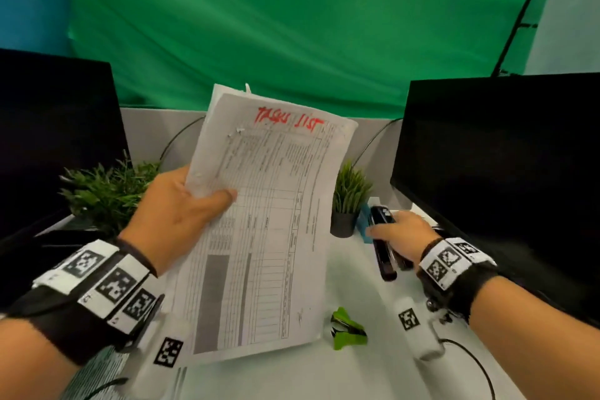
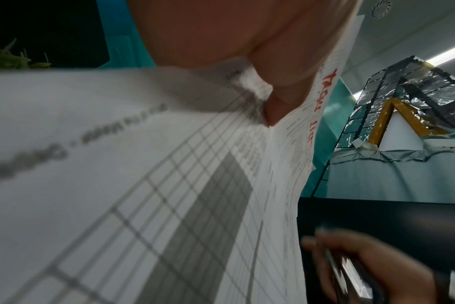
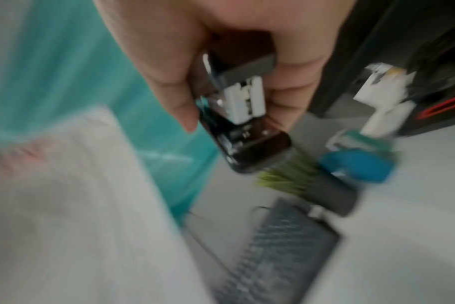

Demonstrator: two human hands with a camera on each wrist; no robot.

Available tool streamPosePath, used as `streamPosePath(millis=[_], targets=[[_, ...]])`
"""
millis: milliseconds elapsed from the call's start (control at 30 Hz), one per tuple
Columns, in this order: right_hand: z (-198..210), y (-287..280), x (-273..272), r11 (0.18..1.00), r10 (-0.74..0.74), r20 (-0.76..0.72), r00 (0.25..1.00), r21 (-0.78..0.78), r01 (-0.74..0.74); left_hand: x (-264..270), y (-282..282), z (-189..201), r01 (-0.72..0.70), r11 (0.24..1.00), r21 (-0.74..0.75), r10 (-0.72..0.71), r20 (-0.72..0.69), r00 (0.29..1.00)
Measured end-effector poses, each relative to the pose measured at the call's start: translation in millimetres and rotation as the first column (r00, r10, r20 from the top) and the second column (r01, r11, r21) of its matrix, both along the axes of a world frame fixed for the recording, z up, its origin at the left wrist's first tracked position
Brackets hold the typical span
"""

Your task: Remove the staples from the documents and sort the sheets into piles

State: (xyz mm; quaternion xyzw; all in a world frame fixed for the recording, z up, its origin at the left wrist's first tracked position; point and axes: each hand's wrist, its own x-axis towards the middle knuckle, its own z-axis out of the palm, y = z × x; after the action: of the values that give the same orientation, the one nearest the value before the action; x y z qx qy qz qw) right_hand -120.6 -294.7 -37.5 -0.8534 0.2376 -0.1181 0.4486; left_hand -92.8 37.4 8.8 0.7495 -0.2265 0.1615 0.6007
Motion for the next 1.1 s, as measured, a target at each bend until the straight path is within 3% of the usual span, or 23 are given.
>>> streamPosePath(millis=[67, 133, 200, 267, 333, 467, 567, 833, 933, 1100], targets=[[36, 13, -10, 0.92, -0.097, 0.331, 0.939, 0.39, -0.042, -5, -1, 1, 0.025, 1.0, -0.002, -0.025, -0.019, 1.0], [79, 29, -19, 0.827, -0.216, 0.564, 0.797, 0.539, -0.158, -9, -3, 0, 0.049, 0.999, 0.011, -0.048, -0.02, 0.999], [120, 47, -27, 0.812, -0.283, 0.762, 0.583, 0.513, -0.277, -15, -6, 2, 0.081, 0.997, 0.012, -0.081, -0.015, 0.997], [147, 62, -30, 0.863, -0.26, 0.884, 0.389, 0.393, -0.317, -21, -8, 4, 0.117, 0.993, 0.012, -0.116, -0.013, 0.993], [162, 76, -33, 0.921, -0.208, 0.93, 0.302, 0.29, -0.26, -26, -10, 6, 0.134, 0.99, 0.03, -0.134, -0.001, 0.991], [156, 83, -26, 0.979, -0.117, 0.934, 0.338, 0.167, -0.121, -33, -11, 9, 0.171, 0.985, 0.019, -0.172, 0.007, 0.985], [142, 76, -21, 0.995, -0.079, 0.906, 0.416, 0.097, -0.024, -35, -11, 8, 0.184, 0.983, 0.019, -0.184, 0.012, 0.983], [143, 64, 0, 0.992, -0.124, 0.872, 0.473, 0.107, 0.063, -37, -16, 3, 0.17, 0.985, 0.043, -0.172, 0.039, 0.984], [142, 62, 8, 0.992, -0.125, 0.838, 0.532, 0.122, 0.042, -38, -17, 0, 0.171, 0.984, 0.049, -0.172, 0.01, 0.985], [136, 63, 14, 0.971, -0.128, 0.707, 0.696, 0.232, -0.058, -30, -16, -7, 0.141, 0.987, 0.077, -0.138, -0.041, 0.99]])
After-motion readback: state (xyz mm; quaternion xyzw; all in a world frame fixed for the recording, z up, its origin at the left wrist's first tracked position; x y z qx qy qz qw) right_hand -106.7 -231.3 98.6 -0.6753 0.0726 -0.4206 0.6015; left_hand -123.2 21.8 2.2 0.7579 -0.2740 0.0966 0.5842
